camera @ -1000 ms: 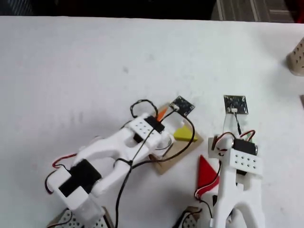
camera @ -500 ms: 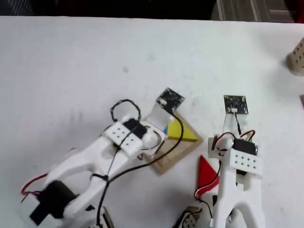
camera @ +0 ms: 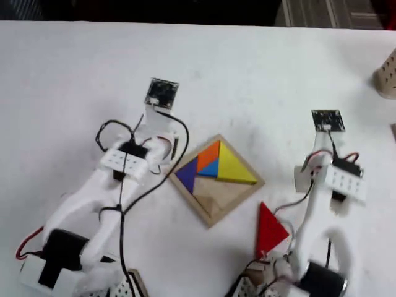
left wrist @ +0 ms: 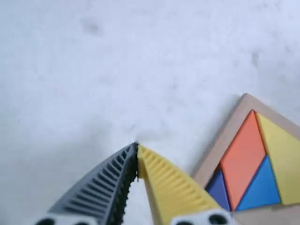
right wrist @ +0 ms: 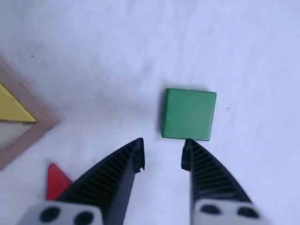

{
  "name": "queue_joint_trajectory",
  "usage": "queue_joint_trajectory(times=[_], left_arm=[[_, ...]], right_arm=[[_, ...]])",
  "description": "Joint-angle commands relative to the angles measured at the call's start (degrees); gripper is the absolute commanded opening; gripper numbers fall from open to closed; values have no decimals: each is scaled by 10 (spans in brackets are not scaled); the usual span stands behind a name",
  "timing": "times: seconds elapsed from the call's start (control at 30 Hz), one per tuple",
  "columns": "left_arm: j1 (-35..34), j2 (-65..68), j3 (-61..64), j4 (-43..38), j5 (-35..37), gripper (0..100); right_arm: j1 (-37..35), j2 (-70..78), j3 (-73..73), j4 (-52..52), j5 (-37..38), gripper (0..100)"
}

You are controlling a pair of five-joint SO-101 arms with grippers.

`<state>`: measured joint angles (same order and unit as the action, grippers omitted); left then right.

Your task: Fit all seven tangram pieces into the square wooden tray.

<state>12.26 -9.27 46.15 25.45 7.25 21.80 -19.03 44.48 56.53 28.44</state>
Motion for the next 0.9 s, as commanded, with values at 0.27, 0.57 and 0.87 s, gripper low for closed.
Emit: queue_joint_trajectory(times=[0.27,0.57,0.87], left_arm=[[-22,4,-12,-37,-5,23],[-22,5,-12,-37,-5,23],[-22,5,-12,-37,-5,23]], right_arm=[[19,162,-120,-29,138,294],[23,273,-123,-67,141,252],[23,278,-161,-29,140,27]])
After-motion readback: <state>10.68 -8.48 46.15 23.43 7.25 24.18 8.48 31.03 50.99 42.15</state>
